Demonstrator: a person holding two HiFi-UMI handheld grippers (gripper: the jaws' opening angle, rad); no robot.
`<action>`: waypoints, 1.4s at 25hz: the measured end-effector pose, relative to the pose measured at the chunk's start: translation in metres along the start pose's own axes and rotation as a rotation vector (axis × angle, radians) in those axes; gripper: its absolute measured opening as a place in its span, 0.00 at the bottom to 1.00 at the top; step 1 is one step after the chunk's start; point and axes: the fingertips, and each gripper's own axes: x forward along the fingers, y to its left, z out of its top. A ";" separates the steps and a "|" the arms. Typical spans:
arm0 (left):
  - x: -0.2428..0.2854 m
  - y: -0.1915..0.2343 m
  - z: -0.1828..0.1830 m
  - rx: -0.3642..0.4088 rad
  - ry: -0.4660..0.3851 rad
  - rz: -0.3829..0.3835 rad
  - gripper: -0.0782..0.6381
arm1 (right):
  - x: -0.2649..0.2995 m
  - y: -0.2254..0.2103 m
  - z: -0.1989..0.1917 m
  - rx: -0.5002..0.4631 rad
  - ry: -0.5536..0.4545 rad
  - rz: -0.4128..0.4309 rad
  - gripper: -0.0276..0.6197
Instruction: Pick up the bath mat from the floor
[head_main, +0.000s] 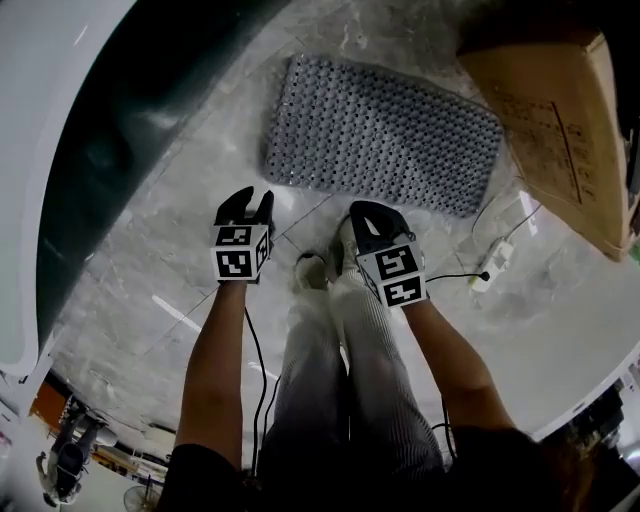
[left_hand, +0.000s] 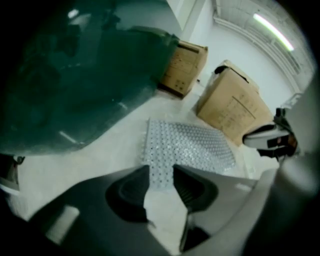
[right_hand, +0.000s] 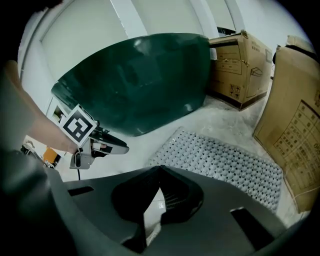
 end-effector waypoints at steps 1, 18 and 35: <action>0.009 0.003 -0.006 0.003 0.006 0.001 0.32 | 0.006 -0.002 -0.007 0.001 0.006 0.003 0.04; 0.130 0.047 -0.037 0.015 -0.001 0.047 0.32 | 0.088 -0.040 -0.085 -0.015 0.040 0.023 0.04; 0.192 0.047 -0.025 0.020 -0.018 0.012 0.32 | 0.114 -0.048 -0.100 -0.033 0.024 0.054 0.04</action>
